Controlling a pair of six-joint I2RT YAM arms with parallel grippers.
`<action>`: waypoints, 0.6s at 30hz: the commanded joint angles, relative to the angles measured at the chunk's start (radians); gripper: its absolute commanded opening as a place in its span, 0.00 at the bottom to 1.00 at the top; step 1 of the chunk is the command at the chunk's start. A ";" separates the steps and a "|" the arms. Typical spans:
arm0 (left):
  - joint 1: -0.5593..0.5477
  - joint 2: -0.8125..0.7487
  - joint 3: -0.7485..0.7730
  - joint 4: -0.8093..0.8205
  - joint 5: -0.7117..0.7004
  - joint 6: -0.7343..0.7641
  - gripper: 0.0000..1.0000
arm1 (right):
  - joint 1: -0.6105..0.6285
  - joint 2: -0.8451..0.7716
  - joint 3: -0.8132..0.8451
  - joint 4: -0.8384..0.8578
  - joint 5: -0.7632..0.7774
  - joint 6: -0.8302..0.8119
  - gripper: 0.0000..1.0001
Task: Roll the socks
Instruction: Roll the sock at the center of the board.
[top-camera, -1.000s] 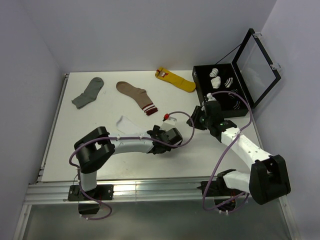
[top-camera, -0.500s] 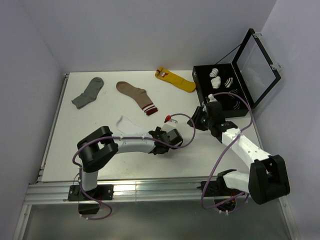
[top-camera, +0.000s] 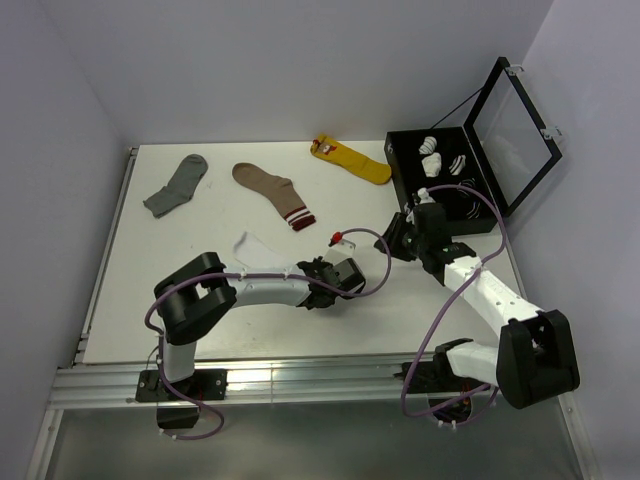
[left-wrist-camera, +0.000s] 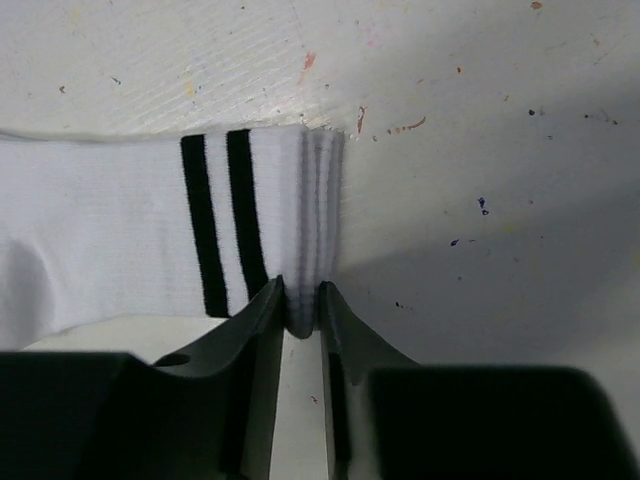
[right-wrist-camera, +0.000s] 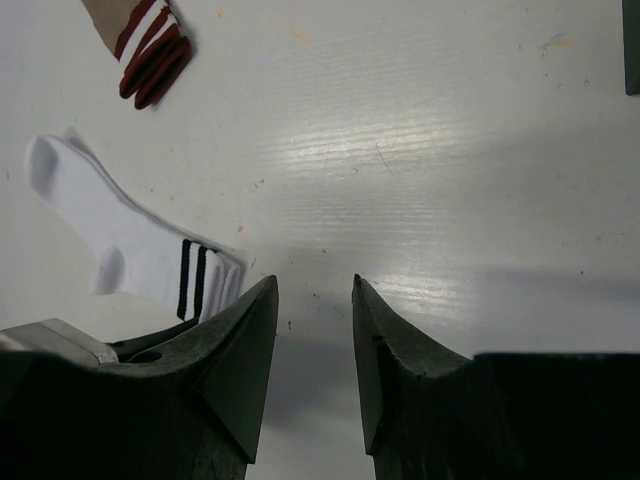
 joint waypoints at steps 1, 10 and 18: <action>-0.007 -0.006 -0.019 -0.029 0.026 0.003 0.24 | -0.009 -0.009 -0.010 0.043 -0.012 0.001 0.43; 0.008 -0.124 -0.123 0.101 0.092 -0.025 0.01 | 0.003 0.022 -0.022 0.114 -0.148 0.024 0.43; 0.160 -0.314 -0.317 0.298 0.375 -0.101 0.00 | 0.058 0.056 -0.016 0.160 -0.186 0.035 0.43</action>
